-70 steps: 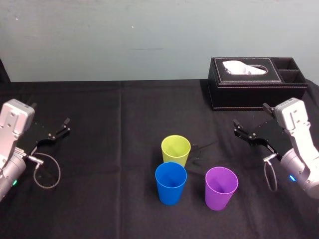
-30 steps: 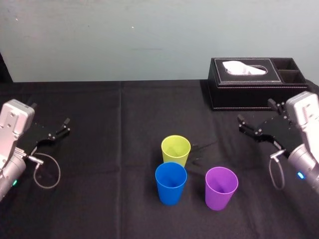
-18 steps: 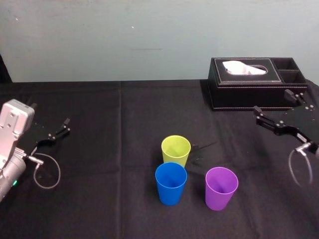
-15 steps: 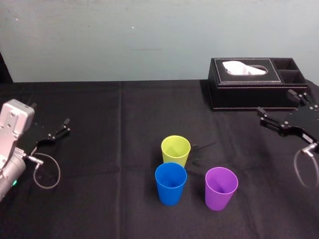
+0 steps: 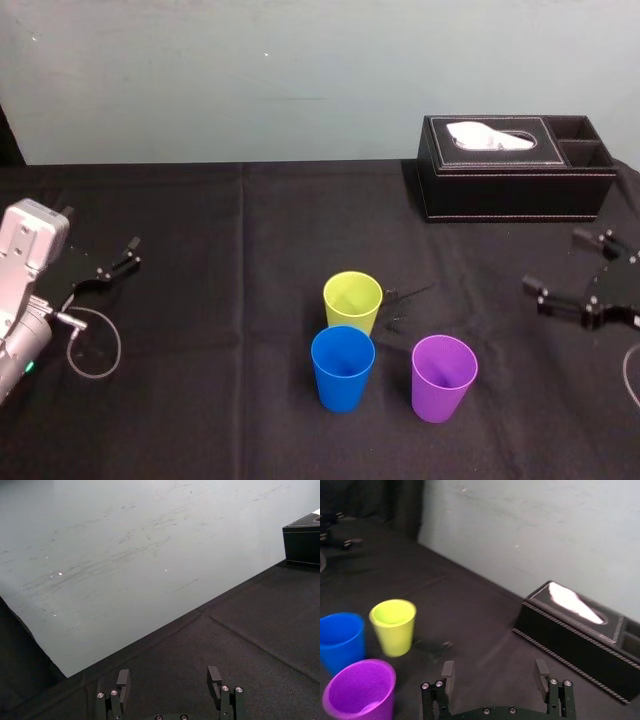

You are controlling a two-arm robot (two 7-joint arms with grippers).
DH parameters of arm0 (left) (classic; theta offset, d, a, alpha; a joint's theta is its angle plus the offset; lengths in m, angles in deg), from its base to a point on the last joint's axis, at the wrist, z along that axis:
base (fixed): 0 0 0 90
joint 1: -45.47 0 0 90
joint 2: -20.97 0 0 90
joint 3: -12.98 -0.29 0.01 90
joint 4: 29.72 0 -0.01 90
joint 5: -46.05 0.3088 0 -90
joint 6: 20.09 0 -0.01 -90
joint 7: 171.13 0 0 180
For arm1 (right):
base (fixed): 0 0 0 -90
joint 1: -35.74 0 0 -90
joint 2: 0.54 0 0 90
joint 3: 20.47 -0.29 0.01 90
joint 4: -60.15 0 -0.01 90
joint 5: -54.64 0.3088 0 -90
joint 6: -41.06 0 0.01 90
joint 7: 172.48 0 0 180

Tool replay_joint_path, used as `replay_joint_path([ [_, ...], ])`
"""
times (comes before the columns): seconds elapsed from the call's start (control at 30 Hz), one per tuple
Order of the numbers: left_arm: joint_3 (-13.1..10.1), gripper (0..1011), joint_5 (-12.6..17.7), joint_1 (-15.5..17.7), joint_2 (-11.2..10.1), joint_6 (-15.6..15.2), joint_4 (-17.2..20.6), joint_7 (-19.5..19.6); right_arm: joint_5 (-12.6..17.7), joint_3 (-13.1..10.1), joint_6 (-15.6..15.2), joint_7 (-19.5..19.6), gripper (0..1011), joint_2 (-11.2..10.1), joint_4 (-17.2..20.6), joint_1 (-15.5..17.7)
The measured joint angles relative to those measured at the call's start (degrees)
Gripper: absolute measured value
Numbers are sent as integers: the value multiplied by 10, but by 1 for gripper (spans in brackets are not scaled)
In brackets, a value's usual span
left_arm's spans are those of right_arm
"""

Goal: Stack the three plastic cups sequentially using one hand.

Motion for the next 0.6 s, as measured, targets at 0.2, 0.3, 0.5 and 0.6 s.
replay_joint_path([
  [0.2, 0, 1010, 0, 0, 0, 0, 0, 0, 2, -9, 5, -36, 1004, -18, 4, 22],
  [0.3, 0, 1010, 0, 0, 0, 0, 0, 0, 3, -22, 11, -58, 1004, -31, 9, 40],
  [0.5, 0, 1010, 0, 0, 0, 0, 0, 0, 14, -43, 22, -91, 1004, -45, 16, 67],
  [0.6, 0, 1010, 0, 0, 0, 0, 0, 0, 20, -53, 28, -111, 1004, -51, 18, 82],
])
